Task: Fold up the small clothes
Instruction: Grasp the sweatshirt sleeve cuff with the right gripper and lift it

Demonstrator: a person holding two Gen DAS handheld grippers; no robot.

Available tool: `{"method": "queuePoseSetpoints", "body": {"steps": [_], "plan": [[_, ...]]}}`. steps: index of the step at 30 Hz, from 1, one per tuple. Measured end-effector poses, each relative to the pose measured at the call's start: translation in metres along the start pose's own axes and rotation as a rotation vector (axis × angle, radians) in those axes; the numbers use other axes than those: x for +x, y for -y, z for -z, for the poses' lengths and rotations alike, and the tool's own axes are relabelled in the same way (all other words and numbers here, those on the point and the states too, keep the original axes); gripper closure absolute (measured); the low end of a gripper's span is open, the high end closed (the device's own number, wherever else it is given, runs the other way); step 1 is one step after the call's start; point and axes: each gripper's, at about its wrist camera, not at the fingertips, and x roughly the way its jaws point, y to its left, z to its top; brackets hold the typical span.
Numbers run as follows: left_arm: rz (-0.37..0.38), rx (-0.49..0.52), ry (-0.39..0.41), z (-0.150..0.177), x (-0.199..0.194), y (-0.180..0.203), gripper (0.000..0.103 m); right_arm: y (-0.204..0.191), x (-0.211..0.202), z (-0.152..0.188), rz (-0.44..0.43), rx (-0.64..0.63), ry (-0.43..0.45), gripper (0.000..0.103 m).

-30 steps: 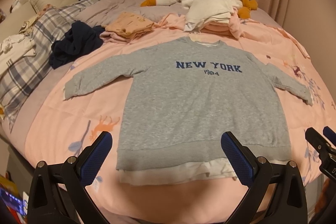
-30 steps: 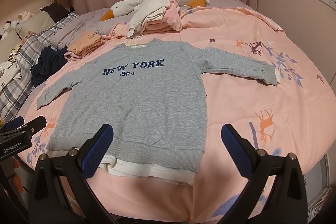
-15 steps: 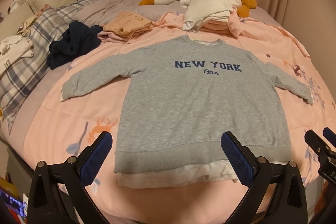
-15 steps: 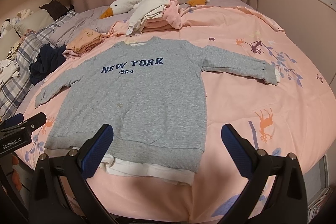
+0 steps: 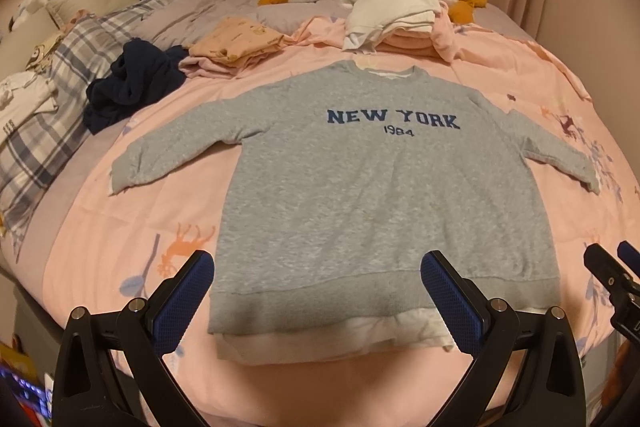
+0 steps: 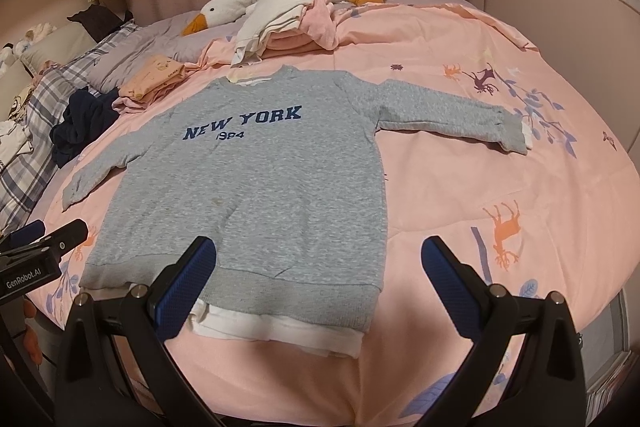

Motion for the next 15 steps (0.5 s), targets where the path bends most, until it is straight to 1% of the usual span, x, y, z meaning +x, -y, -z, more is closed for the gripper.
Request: {"method": "queuePoseSetpoints", "body": {"steps": [4, 7, 10, 12, 14, 15], "plan": [[0.007, 0.003, -0.003, -0.002, 0.004, 0.001, 0.001, 0.004, 0.004, 0.0, -0.001, 0.009, -0.004, 0.0], [0.04, -0.009, -0.006, -0.005, 0.008, 0.0, 0.001, 0.01, 0.007, -0.001, -0.045, 0.035, 0.002, 0.0], [0.101, -0.045, 0.007, -0.009, 0.014, -0.002, 0.001, 0.025, 0.014, -0.004, -0.139, 0.102, 0.003, 0.0], [0.172, -0.07, 0.011, -0.013, 0.02, -0.005, 0.001, 0.041, 0.022, -0.004, -0.208, 0.178, -0.002, 0.0], [0.248, -0.102, -0.008, -0.018, 0.031, -0.007, 0.001, 0.056, 0.029, -0.005, -0.263, 0.244, 0.001, 0.0], [0.272, -0.118, -0.014, -0.021, 0.035, -0.008, 0.001, 0.063, 0.032, -0.005, -0.278, 0.272, 0.003, 0.0]]}}
